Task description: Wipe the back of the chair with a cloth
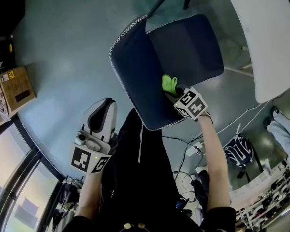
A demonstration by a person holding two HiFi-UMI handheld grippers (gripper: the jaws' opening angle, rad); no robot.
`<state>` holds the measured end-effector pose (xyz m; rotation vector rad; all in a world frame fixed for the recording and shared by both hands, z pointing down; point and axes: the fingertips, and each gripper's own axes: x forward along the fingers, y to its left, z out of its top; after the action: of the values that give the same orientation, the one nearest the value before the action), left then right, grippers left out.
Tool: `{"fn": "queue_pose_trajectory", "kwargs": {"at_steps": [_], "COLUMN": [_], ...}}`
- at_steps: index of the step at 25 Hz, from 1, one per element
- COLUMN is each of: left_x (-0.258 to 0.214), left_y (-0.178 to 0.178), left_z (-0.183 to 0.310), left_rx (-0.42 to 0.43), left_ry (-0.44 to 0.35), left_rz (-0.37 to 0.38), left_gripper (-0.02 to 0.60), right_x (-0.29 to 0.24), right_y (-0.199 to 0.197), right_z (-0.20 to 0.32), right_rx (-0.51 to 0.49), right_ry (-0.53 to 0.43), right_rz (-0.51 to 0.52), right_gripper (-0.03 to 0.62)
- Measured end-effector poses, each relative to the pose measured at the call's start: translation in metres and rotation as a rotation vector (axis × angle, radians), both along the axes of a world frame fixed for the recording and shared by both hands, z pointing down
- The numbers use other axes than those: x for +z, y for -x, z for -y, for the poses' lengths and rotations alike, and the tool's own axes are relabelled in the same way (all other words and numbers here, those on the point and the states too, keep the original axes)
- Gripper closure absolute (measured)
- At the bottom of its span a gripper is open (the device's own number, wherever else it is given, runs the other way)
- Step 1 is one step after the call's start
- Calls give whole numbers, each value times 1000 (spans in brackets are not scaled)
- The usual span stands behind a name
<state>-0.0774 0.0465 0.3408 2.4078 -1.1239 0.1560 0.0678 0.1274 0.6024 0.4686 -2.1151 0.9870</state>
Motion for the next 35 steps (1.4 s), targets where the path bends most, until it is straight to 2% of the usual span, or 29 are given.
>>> {"fn": "queue_pose_trajectory", "kwargs": {"at_steps": [10, 16, 23, 28, 31, 35], "left_x": [0, 0, -1, 1, 2, -1], "left_y": [4, 3, 4, 7, 10, 14], "left_z": [-5, -7, -10, -9, -8, -4], "left_rx": [6, 11, 8, -5, -15, -29], "left_ry": [-2, -6, -3, -1, 1, -5], "left_rz": [5, 0, 1, 8, 10, 11], "left_gripper": [552, 552, 552, 552, 552, 552], "right_x": [-5, -11, -13, -13, -15, -16], "right_y": [-20, -34, -52, -52, -50, -48], "right_z": [-37, -56, -69, -63, -40, 10], "right_rx": [-82, -166, -153, -158, -90, 102], "right_ry": [89, 149, 237, 237, 189, 101], "right_rz": [-8, -30, -17, -12, 11, 51], "right_gripper": [574, 574, 574, 574, 574, 574]}}
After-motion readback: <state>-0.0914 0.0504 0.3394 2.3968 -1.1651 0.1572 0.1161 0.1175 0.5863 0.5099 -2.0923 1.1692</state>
